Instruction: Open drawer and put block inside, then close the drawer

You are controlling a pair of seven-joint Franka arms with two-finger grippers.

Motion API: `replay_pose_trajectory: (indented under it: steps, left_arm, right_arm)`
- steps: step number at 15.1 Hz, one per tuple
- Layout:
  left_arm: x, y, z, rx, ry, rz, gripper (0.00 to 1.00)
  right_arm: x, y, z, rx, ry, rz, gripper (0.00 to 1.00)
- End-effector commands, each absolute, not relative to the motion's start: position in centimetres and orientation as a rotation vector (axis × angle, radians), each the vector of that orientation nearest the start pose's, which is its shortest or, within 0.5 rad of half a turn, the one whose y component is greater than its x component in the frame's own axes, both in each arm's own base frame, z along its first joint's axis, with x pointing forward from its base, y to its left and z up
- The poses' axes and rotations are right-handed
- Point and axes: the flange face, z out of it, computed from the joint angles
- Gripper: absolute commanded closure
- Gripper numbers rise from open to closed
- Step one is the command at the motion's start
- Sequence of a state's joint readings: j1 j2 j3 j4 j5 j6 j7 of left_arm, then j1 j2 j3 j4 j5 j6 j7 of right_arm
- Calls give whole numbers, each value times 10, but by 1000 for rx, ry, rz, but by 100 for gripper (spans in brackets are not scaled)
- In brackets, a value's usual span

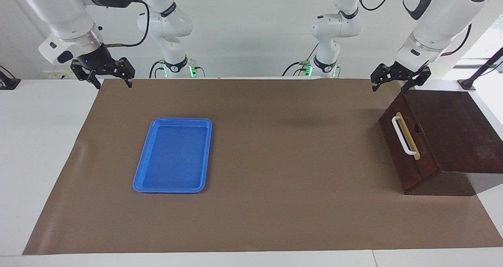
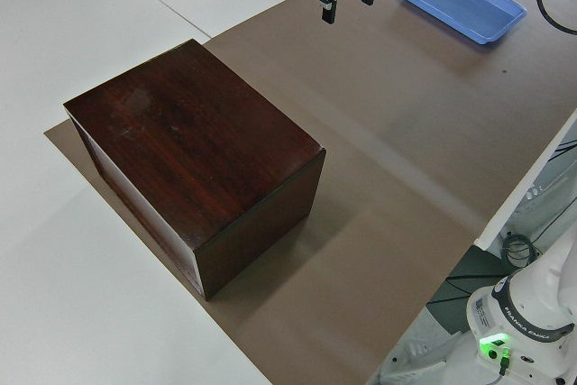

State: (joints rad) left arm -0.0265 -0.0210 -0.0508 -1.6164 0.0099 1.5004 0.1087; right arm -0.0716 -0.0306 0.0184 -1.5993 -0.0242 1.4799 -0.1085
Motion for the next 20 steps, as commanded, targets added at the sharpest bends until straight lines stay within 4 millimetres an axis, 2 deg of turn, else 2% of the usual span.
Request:
replay_pose_trajectory:
  steps: [1, 7, 20]
  left_arm:
    - [530, -39, 610, -3102, 297, 163, 0]
    - [529, -46, 609, -3099, 314, 168, 0]
    - [531, -46, 612, -3102, 300, 141, 0]
  right_arm:
    - [536, -33, 622, -3155, -122, 120, 0]
    - [536, -33, 622, -3155, -117, 120, 0]
    - [536, -33, 622, -3156, -115, 120, 0]
